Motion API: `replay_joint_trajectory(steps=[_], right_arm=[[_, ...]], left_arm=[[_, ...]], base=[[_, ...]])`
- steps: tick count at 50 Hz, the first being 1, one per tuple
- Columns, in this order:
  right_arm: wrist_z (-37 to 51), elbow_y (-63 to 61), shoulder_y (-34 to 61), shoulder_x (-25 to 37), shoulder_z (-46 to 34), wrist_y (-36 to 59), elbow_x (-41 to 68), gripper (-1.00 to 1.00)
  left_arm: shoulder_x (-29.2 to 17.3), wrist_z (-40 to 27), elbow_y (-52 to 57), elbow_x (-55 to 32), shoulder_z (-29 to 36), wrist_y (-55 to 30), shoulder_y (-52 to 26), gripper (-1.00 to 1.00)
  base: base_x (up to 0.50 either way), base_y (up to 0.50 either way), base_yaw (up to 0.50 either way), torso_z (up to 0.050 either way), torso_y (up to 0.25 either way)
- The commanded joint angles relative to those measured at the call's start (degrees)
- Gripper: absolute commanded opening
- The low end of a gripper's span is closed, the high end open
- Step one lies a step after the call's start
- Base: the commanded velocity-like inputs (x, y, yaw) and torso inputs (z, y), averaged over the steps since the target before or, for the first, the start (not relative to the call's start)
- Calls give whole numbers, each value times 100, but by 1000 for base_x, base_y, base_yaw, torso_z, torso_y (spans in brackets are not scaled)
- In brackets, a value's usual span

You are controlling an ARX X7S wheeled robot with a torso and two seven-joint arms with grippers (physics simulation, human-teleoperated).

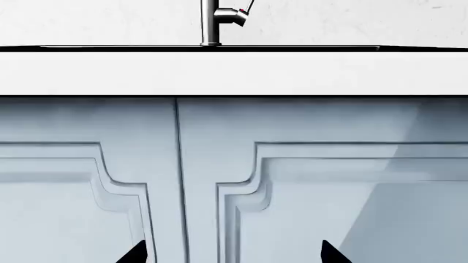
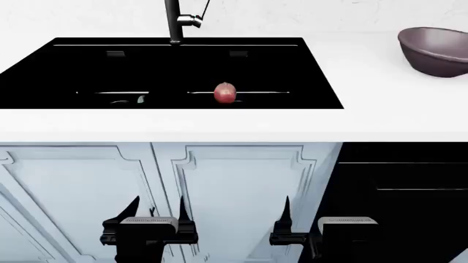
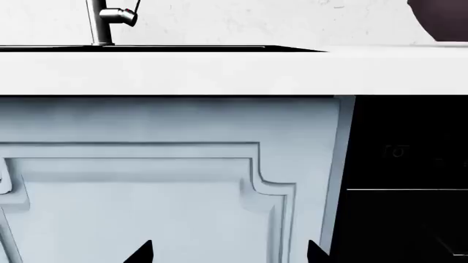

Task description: Pick the bell peppers and zucchinis from the sink and place them in one bowl. Place the pomegranate in the other bowl. Then turn off the sink faucet.

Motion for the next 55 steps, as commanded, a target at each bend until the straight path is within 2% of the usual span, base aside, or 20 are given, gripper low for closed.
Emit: replay_joint_trajectory(steps=[1,8,16,44,46,48,49,51,53,55], right_arm=[[71,15,26,89,-126,11,123,100],[206,261,163,192,-242,-69,273,100],[304,259,162,282,-315,-98,451,100],[482,162,125,493,-589,-244,683,100],[429,184,118,492,-578,-323,798,100],[150,54,52,493,-423,-319,1420,100],[265,-214,54,544,-426,114,1497,100],[484,-783,42,656,-478,894,1564,100],[546,-1218,69,767,-507,1514,1753,100],[637,-1816,326,951,-494,2587,2177,100]], left_arm=[[-92,-121,-11,-72,100,55,-4,100],[-282,117,144,-580,221,264,74,100],[-386,105,191,-675,336,267,81,100],[-597,-86,148,-771,596,292,65,100],[-608,-100,153,-787,610,273,66,100],[-626,-146,118,-726,634,298,62,100],[-640,-149,161,-746,637,257,66,100],[-666,-123,416,-959,613,-109,77,100],[-796,-88,1165,-1464,623,-1327,41,100],[-936,-285,2051,-1698,729,-2536,-131,100]], base=[[0,0,0,0,0],[0,0,0,26,0],[0,0,0,50,0],[0,499,0,50,0],[0,500,0,50,0],[0,0,0,50,0],[0,0,0,50,0],[0,0,0,50,0],[0,0,0,12,0],[0,0,0,0,0]])
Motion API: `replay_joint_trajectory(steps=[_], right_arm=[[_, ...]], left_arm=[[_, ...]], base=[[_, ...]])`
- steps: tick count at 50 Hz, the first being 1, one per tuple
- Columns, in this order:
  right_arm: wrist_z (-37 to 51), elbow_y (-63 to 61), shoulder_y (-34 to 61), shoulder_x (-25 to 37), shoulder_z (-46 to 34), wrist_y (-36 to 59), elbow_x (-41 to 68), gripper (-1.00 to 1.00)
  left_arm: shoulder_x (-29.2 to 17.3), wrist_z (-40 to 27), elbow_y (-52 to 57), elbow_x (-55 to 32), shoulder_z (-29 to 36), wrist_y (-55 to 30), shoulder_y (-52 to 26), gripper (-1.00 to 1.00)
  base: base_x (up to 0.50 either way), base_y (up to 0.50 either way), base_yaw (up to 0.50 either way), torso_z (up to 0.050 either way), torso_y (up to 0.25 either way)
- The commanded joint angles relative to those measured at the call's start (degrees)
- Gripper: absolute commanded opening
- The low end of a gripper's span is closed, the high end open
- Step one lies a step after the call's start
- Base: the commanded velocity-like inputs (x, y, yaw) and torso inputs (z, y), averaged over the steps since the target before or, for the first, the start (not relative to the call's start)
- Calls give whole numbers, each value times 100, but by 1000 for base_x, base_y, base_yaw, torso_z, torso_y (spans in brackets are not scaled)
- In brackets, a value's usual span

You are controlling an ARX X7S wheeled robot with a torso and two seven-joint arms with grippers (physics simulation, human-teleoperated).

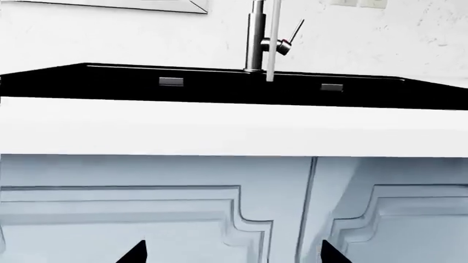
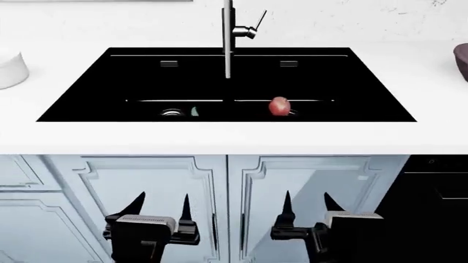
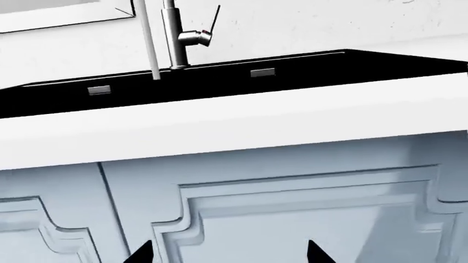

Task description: Pick the bell peppers and zucchinis from the sink and place them in one bowl. Place the pomegranate in the other bowl. Then turn off the sink faucet.

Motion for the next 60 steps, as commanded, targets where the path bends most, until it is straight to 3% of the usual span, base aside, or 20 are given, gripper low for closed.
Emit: replay_joint_trajectory(steps=[1,5,7,10,12,16,22,25,30,46,60], right_arm=[[262,-1708,394,477,25,2659,1188,100],[542,-2255,1463,676,502,4480,2331,100],[776,-2269,2312,764,551,5193,2565,100],[943,-1856,3662,826,496,5812,2642,100],[887,-1325,4451,845,369,5909,2549,100],[383,468,5535,741,216,5205,2193,100],[-108,3667,6682,647,-37,3569,1343,100],[-206,5203,7221,550,-52,2748,1068,100],[-421,6827,7749,436,-102,1808,848,100],[-465,6276,7418,509,-220,1945,837,100],[-301,5900,7234,577,-209,2129,885,100]], left_arm=[[-319,-307,1892,-775,192,-2693,-286,100],[-259,-814,2459,-490,315,-3421,-1090,100],[81,-1115,2567,-1011,-174,-4516,-2102,100],[503,-1577,1966,-1314,-670,-5273,-3611,100],[624,-1993,1200,-1476,-865,-5295,-4472,100],[625,-2612,-1031,-2059,-760,-4688,-5730,100],[625,-2175,-5227,-1546,-65,-2868,-7413,100],[645,-1911,-7738,-1898,620,-1531,-8368,100],[580,-1977,-7940,-1568,409,-1488,-8426,100],[562,-1928,-7940,-286,-872,-1515,-8464,100],[571,-1793,-7940,235,-1424,-1528,-8461,100]], base=[[0,0,0,0,0],[0,0,0,0,0],[0,0,0,0,0],[0,0,0,0,0],[0,0,0,0,0],[0,0,0,0,0],[0,0,0,0,0],[0,0,0,0,0],[0,0,0,0,0],[486,0,0,0,0],[500,0,0,0,0]])
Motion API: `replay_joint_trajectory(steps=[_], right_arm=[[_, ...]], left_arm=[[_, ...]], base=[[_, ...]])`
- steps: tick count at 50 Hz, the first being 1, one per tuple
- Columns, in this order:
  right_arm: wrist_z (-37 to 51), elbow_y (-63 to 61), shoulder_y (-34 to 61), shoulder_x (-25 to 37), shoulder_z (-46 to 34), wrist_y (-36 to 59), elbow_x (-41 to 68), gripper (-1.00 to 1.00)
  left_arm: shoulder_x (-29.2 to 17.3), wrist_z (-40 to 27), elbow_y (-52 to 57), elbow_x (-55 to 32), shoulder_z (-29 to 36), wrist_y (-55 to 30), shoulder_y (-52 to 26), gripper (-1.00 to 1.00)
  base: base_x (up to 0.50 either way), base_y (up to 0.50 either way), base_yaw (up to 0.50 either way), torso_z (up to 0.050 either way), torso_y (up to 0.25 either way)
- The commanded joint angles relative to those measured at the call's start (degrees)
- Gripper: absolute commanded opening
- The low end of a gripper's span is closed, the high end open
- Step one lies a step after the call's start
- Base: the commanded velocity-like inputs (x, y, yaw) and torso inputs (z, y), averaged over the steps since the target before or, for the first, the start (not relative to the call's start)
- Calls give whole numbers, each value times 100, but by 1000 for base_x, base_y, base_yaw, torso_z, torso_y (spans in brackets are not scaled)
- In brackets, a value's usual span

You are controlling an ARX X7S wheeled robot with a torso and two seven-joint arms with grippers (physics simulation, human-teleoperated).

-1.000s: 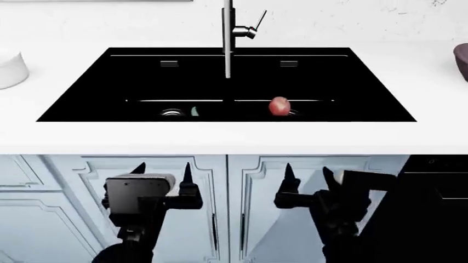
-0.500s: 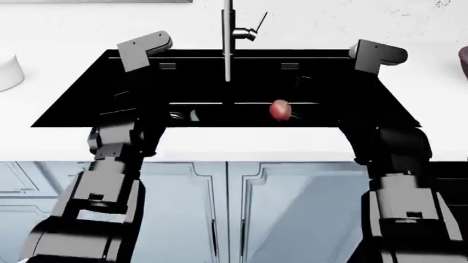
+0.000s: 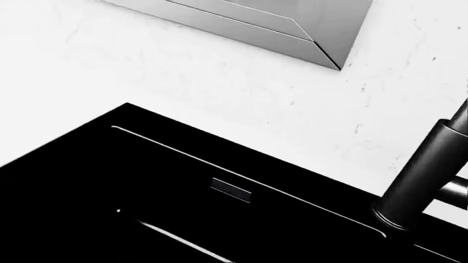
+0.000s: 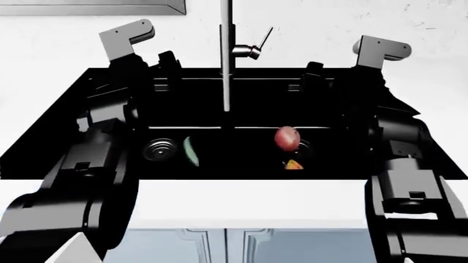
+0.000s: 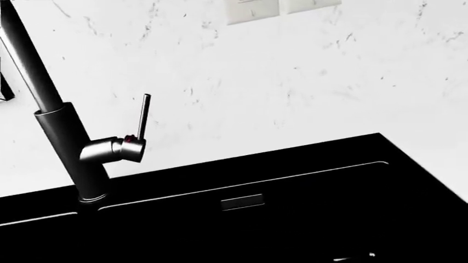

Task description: Pick the bell peppers and zucchinis from the sink and place them in one bowl. Place the pomegranate in the other bowl. Then turn off the sink faucet.

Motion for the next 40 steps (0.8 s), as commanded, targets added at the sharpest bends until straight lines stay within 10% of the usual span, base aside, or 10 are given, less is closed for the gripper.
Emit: replay_joint_trajectory(steps=[1,40], right_arm=[[68,-7,-21,35,-3,2,-1,100],[267,-628,-354,173,14,297,105,100]], left_arm=[[2,75,-181,450,-458,62,-89,100],[19,248,-180,932,-897,37,-67,100]], base=[[500,0,0,0,0],[500,0,0,0,1]])
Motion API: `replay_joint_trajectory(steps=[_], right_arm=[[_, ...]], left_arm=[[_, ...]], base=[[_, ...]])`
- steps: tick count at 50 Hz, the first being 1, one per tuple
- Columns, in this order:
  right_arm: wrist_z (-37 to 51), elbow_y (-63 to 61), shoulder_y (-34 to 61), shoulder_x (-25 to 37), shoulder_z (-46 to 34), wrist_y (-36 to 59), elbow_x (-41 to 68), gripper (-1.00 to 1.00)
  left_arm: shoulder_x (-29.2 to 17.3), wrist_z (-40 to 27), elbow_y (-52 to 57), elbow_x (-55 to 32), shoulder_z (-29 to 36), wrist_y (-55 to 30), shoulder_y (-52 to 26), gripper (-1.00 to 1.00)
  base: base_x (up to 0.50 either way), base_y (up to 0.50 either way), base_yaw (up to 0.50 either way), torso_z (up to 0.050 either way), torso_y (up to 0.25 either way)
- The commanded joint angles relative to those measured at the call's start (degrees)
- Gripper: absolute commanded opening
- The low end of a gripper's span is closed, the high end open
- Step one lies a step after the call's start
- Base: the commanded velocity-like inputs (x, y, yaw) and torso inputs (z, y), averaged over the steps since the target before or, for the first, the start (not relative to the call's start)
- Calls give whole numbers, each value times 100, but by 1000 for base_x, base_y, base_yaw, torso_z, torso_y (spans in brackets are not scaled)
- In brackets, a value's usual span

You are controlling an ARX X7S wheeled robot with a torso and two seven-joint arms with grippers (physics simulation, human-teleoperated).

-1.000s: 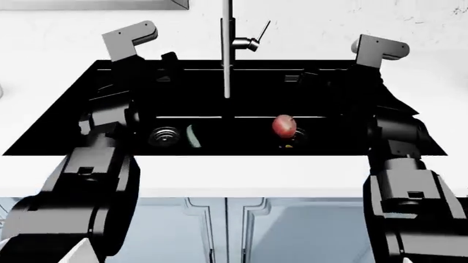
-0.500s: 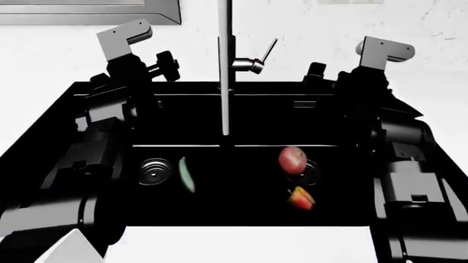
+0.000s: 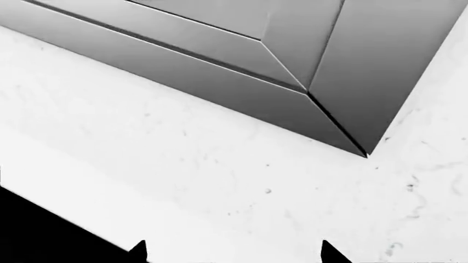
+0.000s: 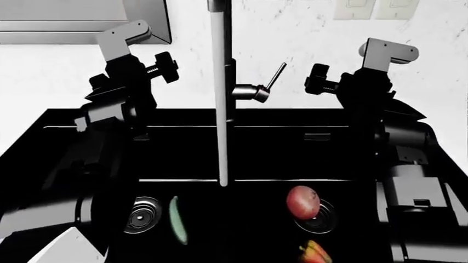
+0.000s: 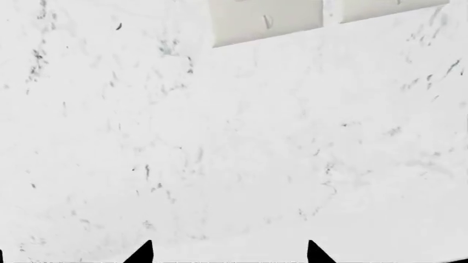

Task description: Pick the bell peppers and zucchinis from the sink and place them in one bowl. Place the pomegranate in the other bowl. Then turn off the sink faucet.

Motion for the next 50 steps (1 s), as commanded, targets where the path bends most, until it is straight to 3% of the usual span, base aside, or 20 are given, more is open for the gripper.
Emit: replay_joint_trajectory(steps=[1,5,10,15,19,22,23,28,31,37,40,42,44,47,50], right_arm=[[32,-172,-134,47,-15,82,22,100],[-43,-584,-314,120,26,369,177,100],[-80,-2308,-871,423,-69,1704,602,100],[-150,-3675,-1077,879,-382,3539,1138,100],[-94,-5190,-1502,1396,-579,5093,1723,100],[179,-6141,-1715,1628,-233,6142,2210,100],[544,-6244,-1690,1850,-331,6275,2784,100],[3584,-6117,-1191,2871,-1248,6261,6705,100],[4786,-6171,-995,2957,-1637,6105,8020,100],[4465,-7073,-2555,3322,-1087,5420,8433,100],[4773,-7188,-2879,3795,-1262,5246,9451,100],[4851,-7191,-2883,4044,-1346,5214,9830,100],[4893,-7096,-2773,4183,-1522,5317,10027,100],[4965,-7082,-2647,4414,-1780,5460,10345,100],[4977,-7158,-2680,4582,-1917,5536,10516,100]], left_arm=[[26,98,-5,78,-41,16,9,100],[-8,336,-4,-59,-183,-89,5,100],[-67,864,51,-39,-88,-628,-78,100],[35,1173,3478,-564,112,-3663,1003,100],[-192,1617,4791,-727,639,-4916,1410,100],[-404,1771,5729,-864,890,-5860,1837,100],[-491,1835,6025,-889,1053,-6038,1980,100],[-836,2081,6961,-1083,1471,-6791,2223,100],[-912,2063,7551,-1425,1491,-7252,2363,100],[-1708,547,7830,-4566,1462,-7254,3297,100],[-2419,-874,7263,-6765,2020,-7251,3005,100],[-2624,-1341,6858,-7508,2382,-7238,2663,100],[-2749,-1102,6999,-7539,2674,-7130,2629,100],[-3065,-223,7305,-7441,3240,-7098,2601,100],[-3196,-193,7182,-7486,3424,-7129,2591,100]], base=[[500,0,0,0,0],[500,0,0,0,0],[412,0,0,0,0],[0,0,0,0,0],[0,0,0,0,0],[0,0,0,0,0],[0,0,0,0,0],[0,0,0,0,0],[0,0,0,0,0],[0,0,0,0,0],[0,0,0,0,0],[0,0,0,0,0],[0,0,0,0,0],[0,0,0,0,0],[0,0,0,0,0]])
